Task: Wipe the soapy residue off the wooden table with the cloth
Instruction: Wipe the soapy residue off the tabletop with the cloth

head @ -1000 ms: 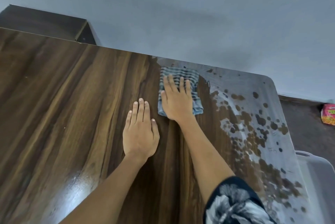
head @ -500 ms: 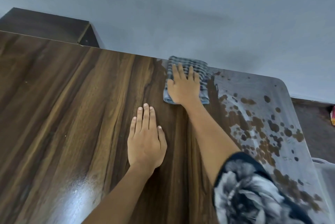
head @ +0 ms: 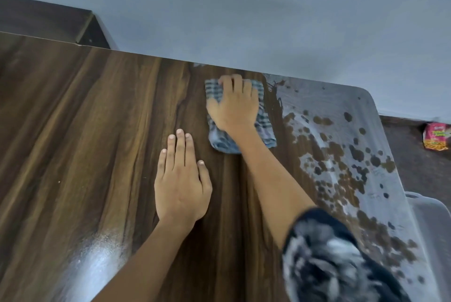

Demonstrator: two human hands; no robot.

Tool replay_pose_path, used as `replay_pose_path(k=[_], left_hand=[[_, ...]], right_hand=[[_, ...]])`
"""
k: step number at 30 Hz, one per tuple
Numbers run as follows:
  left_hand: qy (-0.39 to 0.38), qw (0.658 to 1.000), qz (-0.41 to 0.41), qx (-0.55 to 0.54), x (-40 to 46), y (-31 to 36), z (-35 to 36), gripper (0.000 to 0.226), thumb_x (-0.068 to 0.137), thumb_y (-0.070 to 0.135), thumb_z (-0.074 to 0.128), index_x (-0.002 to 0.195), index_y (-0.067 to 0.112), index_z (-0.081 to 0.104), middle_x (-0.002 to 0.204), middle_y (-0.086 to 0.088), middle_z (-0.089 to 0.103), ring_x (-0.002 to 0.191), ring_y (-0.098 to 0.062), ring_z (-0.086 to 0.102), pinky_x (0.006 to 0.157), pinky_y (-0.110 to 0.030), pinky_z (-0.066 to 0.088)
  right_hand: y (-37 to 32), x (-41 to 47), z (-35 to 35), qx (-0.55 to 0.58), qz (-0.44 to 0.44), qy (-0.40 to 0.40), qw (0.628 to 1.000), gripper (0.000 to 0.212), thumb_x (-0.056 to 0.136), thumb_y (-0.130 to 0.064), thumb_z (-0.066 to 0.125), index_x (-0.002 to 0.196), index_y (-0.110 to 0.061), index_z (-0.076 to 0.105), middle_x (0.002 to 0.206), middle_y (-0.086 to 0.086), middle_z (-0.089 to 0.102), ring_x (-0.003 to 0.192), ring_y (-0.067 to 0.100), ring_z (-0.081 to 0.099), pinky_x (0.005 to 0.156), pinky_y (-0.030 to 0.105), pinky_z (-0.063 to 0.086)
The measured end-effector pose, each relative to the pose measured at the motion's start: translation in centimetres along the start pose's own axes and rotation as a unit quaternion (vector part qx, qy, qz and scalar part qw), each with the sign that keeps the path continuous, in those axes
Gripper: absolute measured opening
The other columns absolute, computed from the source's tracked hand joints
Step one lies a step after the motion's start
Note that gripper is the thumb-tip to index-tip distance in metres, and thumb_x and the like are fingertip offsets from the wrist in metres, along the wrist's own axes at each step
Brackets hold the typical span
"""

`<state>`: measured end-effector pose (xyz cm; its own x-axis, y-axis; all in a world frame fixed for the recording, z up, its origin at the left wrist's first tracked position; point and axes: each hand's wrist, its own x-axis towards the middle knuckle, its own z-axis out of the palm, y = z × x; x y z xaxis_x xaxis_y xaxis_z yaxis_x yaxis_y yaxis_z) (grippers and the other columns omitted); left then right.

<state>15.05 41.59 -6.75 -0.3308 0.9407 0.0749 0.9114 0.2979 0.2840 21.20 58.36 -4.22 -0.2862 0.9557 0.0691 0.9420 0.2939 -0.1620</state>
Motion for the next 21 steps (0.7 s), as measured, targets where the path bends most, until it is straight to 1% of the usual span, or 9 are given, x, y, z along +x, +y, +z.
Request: replay_pose_path(k=[3,5,8,11,13,14,16,19,21], left_hand=[[-0.002,1.0,-0.002,-0.003,0.0,0.0,0.0,0.059,0.092,0.031,0.02,0.144,0.003,0.026,0.153,-0.011,0.023,0.142,-0.021,0.016,0.116,-0.036,0.013],[-0.005,1.0,-0.001,-0.003,0.0,0.0,0.0,0.06,0.092,0.032,0.019,0.144,0.003,0.026,0.153,-0.01,0.022,0.143,-0.021,0.015,0.116,-0.036,0.012],[-0.004,1.0,-0.003,-0.003,0.0,0.1,-0.1,0.06,0.092,0.032,0.019,0.144,0.003,0.026,0.153,-0.011,0.023,0.143,-0.021,0.016,0.115,-0.036,0.012],[-0.005,1.0,-0.005,0.002,0.0,0.1,-0.1,0.059,0.092,0.032,0.019,0.144,0.004,0.025,0.152,-0.01,0.024,0.142,-0.021,0.016,0.115,-0.036,0.012],[-0.006,1.0,-0.004,0.004,0.0,0.2,0.0,0.059,0.093,0.032,0.019,0.144,0.004,0.024,0.153,-0.01,0.023,0.143,-0.02,0.015,0.115,-0.035,0.011],[-0.007,1.0,-0.004,0.003,0.1,0.2,0.0,0.058,0.093,0.032,0.019,0.144,0.004,0.024,0.153,-0.01,0.022,0.143,-0.02,0.015,0.115,-0.035,0.011],[-0.006,1.0,-0.004,0.001,0.2,0.2,0.0,0.059,0.093,0.032,0.02,0.144,0.005,0.024,0.153,-0.01,0.022,0.143,-0.02,0.015,0.115,-0.035,0.011],[-0.003,1.0,-0.005,-0.002,0.1,0.1,0.0,0.059,0.092,0.032,0.019,0.144,0.005,0.025,0.153,-0.01,0.023,0.143,-0.021,0.015,0.115,-0.035,0.011],[-0.001,1.0,-0.003,-0.004,0.0,0.1,-0.1,0.06,0.091,0.032,0.02,0.144,0.005,0.026,0.153,-0.01,0.023,0.143,-0.021,0.015,0.115,-0.035,0.011]], right_hand=[[-2.9,3.6,1.0,0.017,0.044,-0.001,0.999,0.054,0.086,-0.038,0.043,0.133,-0.01,0.044,0.135,0.009,0.046,0.123,0.032,0.039,0.1,0.04,0.026],[-4.3,4.7,1.2,0.002,0.025,0.006,1.0,0.053,0.089,-0.037,0.04,0.135,-0.01,0.041,0.137,0.007,0.044,0.124,0.03,0.037,0.101,0.038,0.025],[-4.6,4.0,1.3,-0.016,-0.063,-0.002,0.998,0.052,0.095,-0.036,0.033,0.143,-0.014,0.033,0.147,0.003,0.037,0.133,0.028,0.029,0.108,0.037,0.018],[-2.6,0.7,1.3,-0.028,-0.181,-0.013,0.983,0.054,0.096,-0.039,0.031,0.147,-0.019,0.029,0.152,-0.002,0.03,0.139,0.025,0.025,0.112,0.037,0.011],[-0.6,-1.7,1.4,-0.035,-0.215,-0.023,0.976,0.058,0.094,-0.043,0.029,0.148,-0.022,0.027,0.154,-0.004,0.027,0.141,0.025,0.021,0.114,0.04,0.007],[0.2,-2.0,1.4,-0.039,-0.199,-0.031,0.979,0.059,0.095,-0.045,0.029,0.149,-0.023,0.023,0.155,-0.005,0.024,0.143,0.025,0.017,0.115,0.042,0.005],[0.6,-1.1,1.5,-0.046,-0.128,-0.046,0.99,0.059,0.097,-0.047,0.027,0.151,-0.024,0.015,0.157,-0.006,0.015,0.145,0.026,0.008,0.116,0.046,0.0],[-1.8,2.6,1.6,-0.018,-0.016,-0.061,0.998,0.058,0.099,-0.045,0.021,0.151,-0.023,0.01,0.159,-0.003,0.008,0.145,0.031,0.001,0.115,0.051,-0.004],[-3.9,4.6,1.8,0.0,-0.006,-0.079,0.997,0.057,0.1,-0.043,0.018,0.152,-0.023,0.009,0.159,-0.003,0.005,0.144,0.032,-0.001,0.114,0.053,-0.007]])
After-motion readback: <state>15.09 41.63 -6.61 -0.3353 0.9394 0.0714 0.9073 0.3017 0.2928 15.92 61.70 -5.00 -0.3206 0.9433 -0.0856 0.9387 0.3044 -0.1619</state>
